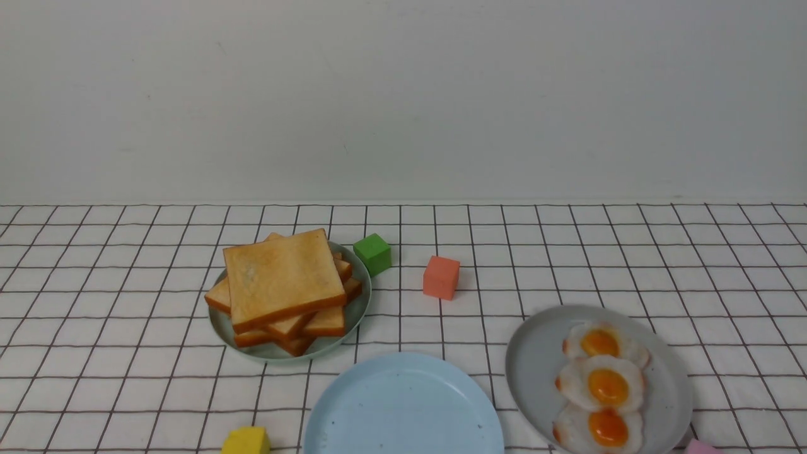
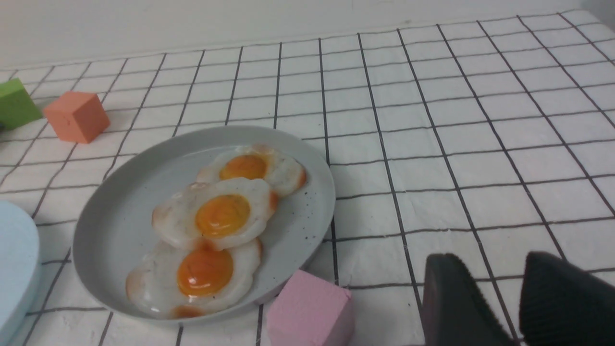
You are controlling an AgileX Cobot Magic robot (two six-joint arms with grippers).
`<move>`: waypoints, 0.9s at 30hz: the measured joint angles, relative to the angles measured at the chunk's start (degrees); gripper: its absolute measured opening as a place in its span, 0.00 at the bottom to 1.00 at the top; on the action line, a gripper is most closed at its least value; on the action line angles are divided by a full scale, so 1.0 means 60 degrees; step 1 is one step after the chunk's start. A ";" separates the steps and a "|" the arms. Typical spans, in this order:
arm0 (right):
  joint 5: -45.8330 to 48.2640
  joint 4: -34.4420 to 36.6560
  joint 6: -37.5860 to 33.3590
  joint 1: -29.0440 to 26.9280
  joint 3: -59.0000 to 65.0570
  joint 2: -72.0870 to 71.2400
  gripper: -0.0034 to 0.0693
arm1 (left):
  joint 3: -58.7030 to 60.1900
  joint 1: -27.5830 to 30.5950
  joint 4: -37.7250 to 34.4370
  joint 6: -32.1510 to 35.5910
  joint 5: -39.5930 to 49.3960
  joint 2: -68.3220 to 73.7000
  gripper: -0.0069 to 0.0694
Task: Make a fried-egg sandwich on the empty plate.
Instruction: Use the left arm to grab a slice of bread
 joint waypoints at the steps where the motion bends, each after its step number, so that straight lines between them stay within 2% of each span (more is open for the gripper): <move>1: -0.0164 0.0143 0.0000 0.0000 0.0008 0.0000 0.38 | 0.0000 0.0000 0.0019 0.0000 -0.0326 0.0000 0.40; 10: -0.2433 0.1929 0.0496 0.0000 0.0008 0.0000 0.38 | 0.0000 0.0000 0.0052 -0.0012 -0.2344 0.0000 0.40; 17: -0.3435 0.2110 0.0644 0.0000 0.0008 0.0000 0.38 | 0.0000 0.0000 0.0069 -0.0018 -0.2322 0.0000 0.40; 19: -0.4002 0.2200 0.0884 0.0000 0.0008 0.0000 0.38 | 0.0030 0.0000 0.0000 -0.0185 -0.2866 0.0000 0.40; 22: -0.3772 0.2208 0.1162 0.0000 -0.0391 0.0000 0.38 | -0.0064 0.0000 -0.0408 -0.0674 -0.3522 0.0000 0.40; 25: -0.3071 0.2197 0.1194 0.0000 -0.1163 0.0091 0.38 | -0.0570 0.0000 -0.0641 -0.0888 -0.3192 0.0000 0.40; 27: -0.2232 0.2144 0.1194 0.0000 -0.2651 0.0681 0.38 | -0.1858 0.0000 -0.0715 -0.0960 -0.2763 0.0417 0.40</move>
